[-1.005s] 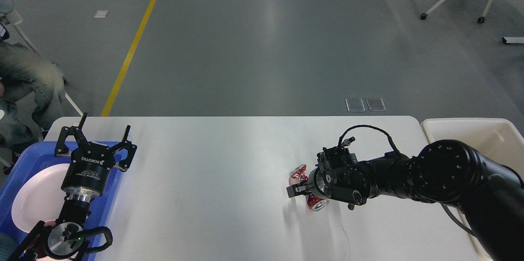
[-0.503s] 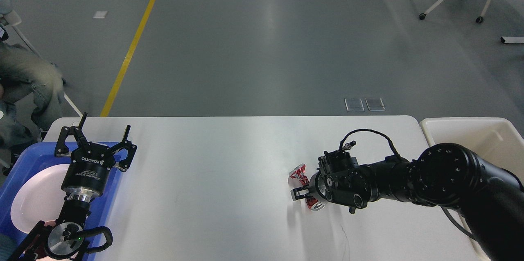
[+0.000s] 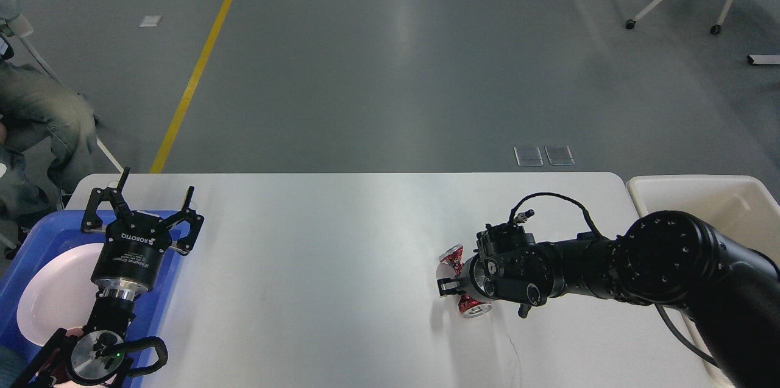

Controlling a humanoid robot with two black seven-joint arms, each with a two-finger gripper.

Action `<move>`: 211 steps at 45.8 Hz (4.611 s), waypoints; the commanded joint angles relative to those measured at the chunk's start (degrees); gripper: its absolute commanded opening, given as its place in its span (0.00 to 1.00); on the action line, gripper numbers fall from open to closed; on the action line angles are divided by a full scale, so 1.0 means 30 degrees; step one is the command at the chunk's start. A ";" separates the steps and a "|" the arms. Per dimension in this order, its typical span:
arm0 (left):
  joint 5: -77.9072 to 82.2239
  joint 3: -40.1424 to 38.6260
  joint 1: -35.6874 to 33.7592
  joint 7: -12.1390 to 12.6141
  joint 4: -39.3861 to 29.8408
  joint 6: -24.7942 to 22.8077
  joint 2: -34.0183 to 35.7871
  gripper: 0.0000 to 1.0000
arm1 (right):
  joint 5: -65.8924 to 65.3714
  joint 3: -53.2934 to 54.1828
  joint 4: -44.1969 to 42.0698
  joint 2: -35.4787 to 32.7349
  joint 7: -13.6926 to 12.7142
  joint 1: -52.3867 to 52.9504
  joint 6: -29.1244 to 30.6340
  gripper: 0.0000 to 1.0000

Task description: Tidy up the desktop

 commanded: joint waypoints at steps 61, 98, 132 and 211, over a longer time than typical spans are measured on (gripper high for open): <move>0.0000 -0.0003 0.0000 0.0000 0.0000 -0.0001 -0.0001 0.96 | 1.1327 -0.6819 1.6679 -0.6559 -0.0521 1.8777 0.3305 0.00; 0.0000 -0.0003 0.0000 -0.0030 0.0000 -0.0001 -0.0030 0.96 | 1.0156 -0.9926 0.9626 -1.4291 -0.0726 1.2426 0.2307 0.00; 0.0000 -0.0003 0.0000 -0.0030 0.0000 -0.0001 -0.0030 0.96 | 0.9951 0.3024 -1.0358 -1.0342 -0.0521 -0.8846 -0.3081 0.00; 0.0000 -0.0003 0.0000 0.0000 0.0000 -0.0001 -0.0030 0.96 | 1.0156 0.6472 -0.6317 -1.1510 -0.0462 -0.4162 -0.6541 1.00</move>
